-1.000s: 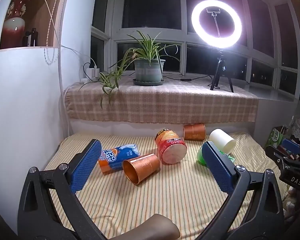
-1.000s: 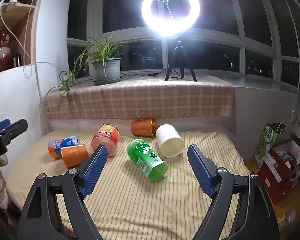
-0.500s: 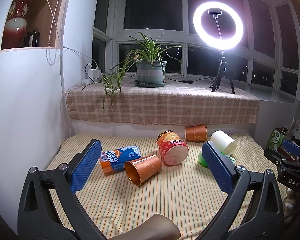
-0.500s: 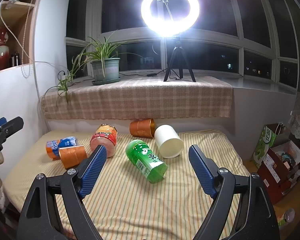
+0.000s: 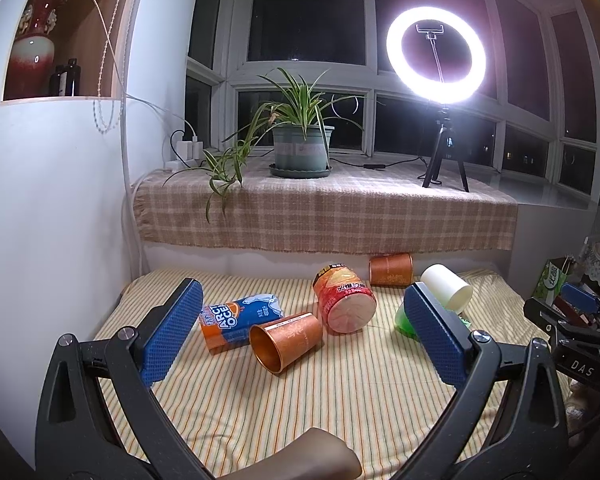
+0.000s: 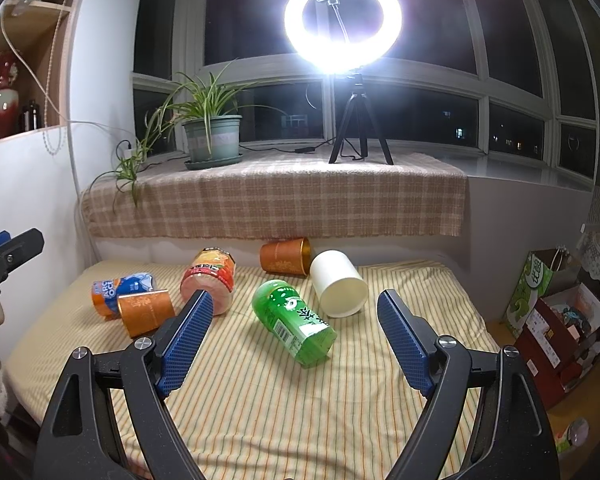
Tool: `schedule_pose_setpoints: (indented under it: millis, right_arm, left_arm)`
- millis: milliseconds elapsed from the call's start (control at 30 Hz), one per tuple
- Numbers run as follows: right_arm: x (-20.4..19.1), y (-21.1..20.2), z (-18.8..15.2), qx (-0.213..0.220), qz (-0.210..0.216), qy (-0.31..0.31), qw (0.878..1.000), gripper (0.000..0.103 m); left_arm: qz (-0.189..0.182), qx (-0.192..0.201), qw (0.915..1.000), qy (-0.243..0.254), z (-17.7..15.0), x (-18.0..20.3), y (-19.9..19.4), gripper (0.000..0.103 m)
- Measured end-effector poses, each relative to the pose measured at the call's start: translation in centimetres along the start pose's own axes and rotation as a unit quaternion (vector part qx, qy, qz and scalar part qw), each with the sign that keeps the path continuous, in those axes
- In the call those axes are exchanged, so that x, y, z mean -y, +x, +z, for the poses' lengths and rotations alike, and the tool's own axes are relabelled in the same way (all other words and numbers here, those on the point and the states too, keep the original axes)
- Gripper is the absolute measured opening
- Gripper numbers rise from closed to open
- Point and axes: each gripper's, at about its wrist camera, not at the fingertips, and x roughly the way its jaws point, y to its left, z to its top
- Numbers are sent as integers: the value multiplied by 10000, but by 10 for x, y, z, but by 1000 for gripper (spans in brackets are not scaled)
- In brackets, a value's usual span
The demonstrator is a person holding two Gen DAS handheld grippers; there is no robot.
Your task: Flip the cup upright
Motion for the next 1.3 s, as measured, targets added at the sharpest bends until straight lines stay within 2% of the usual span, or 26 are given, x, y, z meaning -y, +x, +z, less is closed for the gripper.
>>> schedule_pose_setpoints:
  millis: [1300]
  right_arm:
    - [1, 7, -2, -80, -32, -39, 10000, 84]
  left_arm:
    - [7, 14, 10000, -5, -4, -1, -1, 102]
